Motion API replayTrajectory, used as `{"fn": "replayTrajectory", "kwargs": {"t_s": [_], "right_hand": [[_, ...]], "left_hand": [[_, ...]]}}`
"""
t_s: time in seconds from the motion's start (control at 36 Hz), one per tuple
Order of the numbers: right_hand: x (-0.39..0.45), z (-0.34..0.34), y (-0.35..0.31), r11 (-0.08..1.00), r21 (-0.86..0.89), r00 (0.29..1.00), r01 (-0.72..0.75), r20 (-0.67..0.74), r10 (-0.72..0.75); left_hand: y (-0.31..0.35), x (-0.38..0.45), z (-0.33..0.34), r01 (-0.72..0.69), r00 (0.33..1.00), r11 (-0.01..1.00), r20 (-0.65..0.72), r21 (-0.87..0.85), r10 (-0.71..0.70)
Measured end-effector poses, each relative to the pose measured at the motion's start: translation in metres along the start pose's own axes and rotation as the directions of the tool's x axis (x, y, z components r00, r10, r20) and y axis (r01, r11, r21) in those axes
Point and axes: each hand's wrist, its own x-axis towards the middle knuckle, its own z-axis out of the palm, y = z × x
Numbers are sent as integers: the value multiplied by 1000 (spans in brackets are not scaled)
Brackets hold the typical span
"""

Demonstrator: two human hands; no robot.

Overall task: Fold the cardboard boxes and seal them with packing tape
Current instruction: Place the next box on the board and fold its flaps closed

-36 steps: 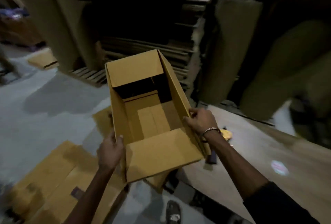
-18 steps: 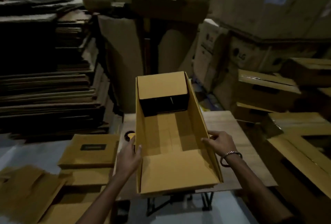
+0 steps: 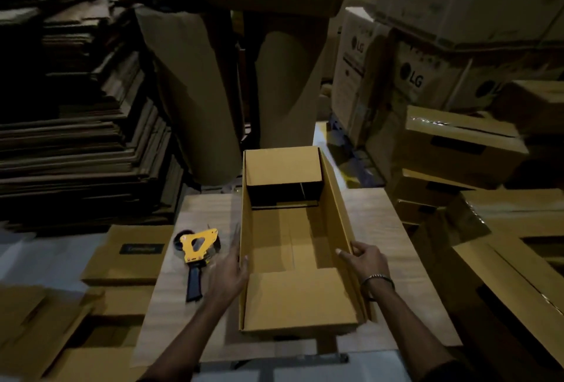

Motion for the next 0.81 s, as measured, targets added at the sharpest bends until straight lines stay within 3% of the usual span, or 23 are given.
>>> {"fn": "replayTrajectory", "kwargs": {"t_s": [0.08,0.25,0.33,0.44,0.61,0.72,0.81], "right_hand": [[15,5,15,1000,-3,998,-29,49,29],[24,12,40,983,160,994,-86,84,73],[27,14,44,973,213,994,-90,87,73],[44,25,64,958,232,983,-169,108,148],[53,5,56,946,181,964,-267,55,261],[60,-10,57,935,173,950,-311,68,304],[63,-28,49,942,136,950,-307,-12,311]], "left_hand": [[29,-11,-3,27,999,998,40,55,-30],[37,-20,10,181,980,983,-84,19,-179],[23,-27,20,295,951,942,-49,-159,-306],[2,-36,24,444,883,774,77,-452,-462],[-9,-37,4,568,802,670,138,-478,-582],[-19,-29,-13,583,785,665,114,-466,-609],[-36,-21,-27,559,795,690,60,-460,-604]]}}
